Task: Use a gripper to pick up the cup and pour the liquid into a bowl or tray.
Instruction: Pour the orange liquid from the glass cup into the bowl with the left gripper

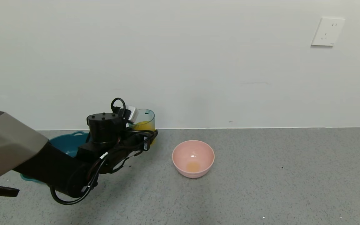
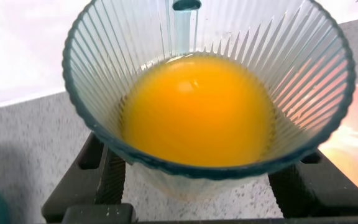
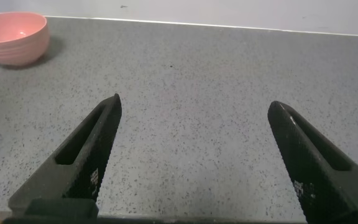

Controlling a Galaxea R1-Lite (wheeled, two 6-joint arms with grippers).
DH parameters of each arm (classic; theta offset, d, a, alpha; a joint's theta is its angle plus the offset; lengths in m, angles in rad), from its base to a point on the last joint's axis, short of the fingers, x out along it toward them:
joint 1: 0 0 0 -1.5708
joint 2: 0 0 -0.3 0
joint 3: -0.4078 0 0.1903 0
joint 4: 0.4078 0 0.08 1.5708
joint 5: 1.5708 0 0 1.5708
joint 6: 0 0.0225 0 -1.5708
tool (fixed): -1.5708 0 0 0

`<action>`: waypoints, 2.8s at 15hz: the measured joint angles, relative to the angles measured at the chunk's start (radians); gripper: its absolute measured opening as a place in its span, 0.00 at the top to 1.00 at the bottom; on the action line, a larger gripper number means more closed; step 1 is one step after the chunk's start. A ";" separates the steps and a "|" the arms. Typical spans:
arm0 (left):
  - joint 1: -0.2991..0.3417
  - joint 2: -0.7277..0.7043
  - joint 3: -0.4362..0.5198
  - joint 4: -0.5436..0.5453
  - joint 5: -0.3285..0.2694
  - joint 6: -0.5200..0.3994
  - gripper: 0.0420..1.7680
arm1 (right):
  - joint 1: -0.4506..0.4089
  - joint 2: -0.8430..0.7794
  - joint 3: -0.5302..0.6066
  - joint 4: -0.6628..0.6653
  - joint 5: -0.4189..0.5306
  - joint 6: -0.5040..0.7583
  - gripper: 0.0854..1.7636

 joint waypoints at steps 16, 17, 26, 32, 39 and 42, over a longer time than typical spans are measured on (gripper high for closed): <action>-0.124 0.067 -0.114 0.050 0.085 0.259 0.28 | 0.000 0.000 0.000 0.000 0.000 0.000 0.03; -0.129 0.076 -0.121 0.051 0.090 0.276 0.28 | 0.000 0.000 0.000 0.000 0.000 0.000 0.03; -0.193 0.104 -0.131 0.051 0.141 0.419 0.28 | 0.000 0.000 0.000 0.000 0.000 0.000 0.03; -0.213 0.107 -0.142 0.050 0.171 0.473 0.28 | 0.000 0.000 0.000 0.000 0.000 0.000 0.03; -0.220 0.107 -0.140 0.050 0.171 0.528 0.28 | 0.000 0.000 0.000 0.000 0.000 -0.001 0.03; -0.221 0.103 -0.132 0.049 0.171 0.575 0.28 | 0.000 0.000 0.000 0.000 0.000 0.000 0.03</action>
